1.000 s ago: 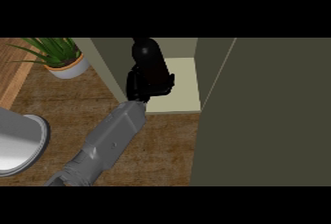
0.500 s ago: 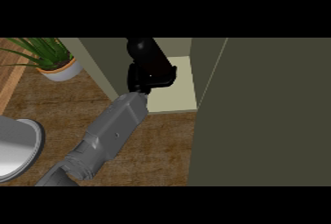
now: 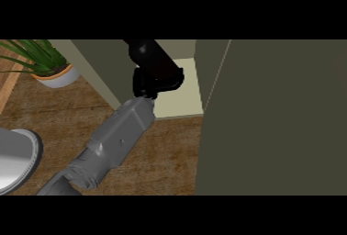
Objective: Pick up the wine, place it into the cabinet and close the cabinet
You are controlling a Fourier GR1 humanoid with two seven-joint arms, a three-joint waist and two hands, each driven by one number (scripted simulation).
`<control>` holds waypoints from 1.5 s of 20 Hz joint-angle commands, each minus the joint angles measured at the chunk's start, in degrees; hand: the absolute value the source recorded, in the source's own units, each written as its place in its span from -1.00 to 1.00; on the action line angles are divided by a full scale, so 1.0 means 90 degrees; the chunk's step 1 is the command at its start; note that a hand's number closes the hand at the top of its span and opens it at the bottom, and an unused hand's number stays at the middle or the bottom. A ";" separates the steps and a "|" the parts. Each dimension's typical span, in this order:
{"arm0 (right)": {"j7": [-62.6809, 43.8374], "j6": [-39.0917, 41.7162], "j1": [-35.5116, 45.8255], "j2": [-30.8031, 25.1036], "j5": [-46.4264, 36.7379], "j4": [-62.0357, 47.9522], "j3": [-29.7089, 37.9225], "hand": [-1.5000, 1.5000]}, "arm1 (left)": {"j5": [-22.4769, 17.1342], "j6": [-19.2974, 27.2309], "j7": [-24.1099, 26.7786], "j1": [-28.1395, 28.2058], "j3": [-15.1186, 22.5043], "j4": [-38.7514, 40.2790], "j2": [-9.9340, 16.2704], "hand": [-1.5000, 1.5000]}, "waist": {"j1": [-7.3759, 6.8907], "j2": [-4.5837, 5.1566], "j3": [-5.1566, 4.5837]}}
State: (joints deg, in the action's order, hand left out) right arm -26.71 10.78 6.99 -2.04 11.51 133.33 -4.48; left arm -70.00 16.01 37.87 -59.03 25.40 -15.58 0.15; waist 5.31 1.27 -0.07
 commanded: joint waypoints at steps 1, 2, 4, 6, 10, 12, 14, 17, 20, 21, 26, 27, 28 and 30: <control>-0.0189 -0.0100 0.0307 -0.0043 0.0024 -0.0092 0.0085 -1.00 | -0.0154 0.0010 -0.0106 0.0087 0.0193 0.0005 -0.0016 1.00 | -0.0014 0.0012 -0.0002; 0.0201 0.0090 -0.0014 0.0001 0.0039 -0.0165 0.0044 -1.00 | -0.0195 0.0070 -0.0034 0.0273 0.0322 -0.0078 -0.0016 1.00 | 0.0057 0.0022 0.0003; 0.0363 0.0100 -0.0135 0.0100 -0.0016 -0.0173 -0.0058 -1.00 | -0.0297 0.0192 0.0031 0.0239 0.0454 -0.0192 -0.0016 1.00 | 0.0169 0.0043 0.0002; 0.0354 0.0184 0.0024 0.0044 0.0046 -0.0302 -0.0076 -1.00 | -0.0410 0.0151 0.0192 0.0621 0.0754 -0.0533 -0.0016 1.00 | 0.0254 0.0062 -0.0002; 0.0084 0.0052 -0.0050 0.0023 0.0002 -0.0050 -0.0085 -1.00 | -0.0719 0.0433 -0.0044 0.0330 0.0807 -0.0511 -0.0016 1.00 | 0.0248 0.0041 -0.0004; 0.0015 0.0075 0.0203 0.0005 0.0089 -0.0163 -0.0104 -1.00 | -0.0903 0.0449 0.0207 0.0491 0.0894 -0.0657 -0.0016 1.00 | 0.0278 0.0065 -0.0008; 0.0199 0.0225 -0.0006 -0.0070 0.0163 -0.0249 0.0015 -1.00 | -0.1131 0.0399 0.0532 0.0701 0.0923 -0.0834 -0.0017 1.00 | 0.0307 0.0068 -0.0003; 0.0188 0.0115 0.0021 0.0037 0.0122 -0.0202 -0.0050 -1.00 | -0.1462 0.0837 0.0435 0.0395 0.0977 -0.0962 -0.0017 -1.00 | 0.0281 0.0046 -0.0002; 0.0144 0.0067 0.0250 0.0013 0.0010 -0.0309 -0.0043 -1.00 | -0.1669 0.0745 0.0627 0.0477 0.1048 -0.0917 -0.0017 -1.00 | 0.0230 0.0055 -0.0006; 0.0319 0.0131 0.0061 0.0086 -0.0079 -0.0355 -0.0192 -1.00 | -0.1720 0.0837 0.0767 0.0463 0.1111 -0.0937 -0.0017 -1.00 | 0.0280 0.0062 -0.0003; 0.0405 0.0192 -0.0124 0.0058 0.0003 -0.0288 -0.0117 -1.00 | -0.1996 0.0937 0.0640 0.0215 0.1211 -0.0703 -0.0017 -1.00 | 0.0305 0.0066 0.0000; 0.0294 0.0172 0.0075 0.0027 0.0116 -0.0306 -0.0052 -1.00 | -0.1975 0.0885 0.0873 0.0582 0.1436 -0.0769 -0.0017 -1.00 | 0.0312 0.0074 -0.0002; 0.0189 0.0042 0.0070 0.0146 -0.0138 -0.0318 -0.0319 -1.00 | -0.2000 0.1003 0.0666 0.0312 0.1445 -0.0681 -0.0017 -1.00 | 0.0289 0.0070 -0.0007; 0.0292 0.0141 -0.0050 0.0080 -0.0016 -0.0194 -0.0208 -1.00 | -0.2051 0.1351 0.0755 0.0132 0.1510 -0.0635 -0.0017 -1.00 | 0.0307 0.0054 0.0001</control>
State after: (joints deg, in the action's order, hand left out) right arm -23.96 12.08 7.24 -1.46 11.46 130.67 -5.83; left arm -87.36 25.34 44.42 -56.36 37.48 -22.04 0.01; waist 7.93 1.87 -0.09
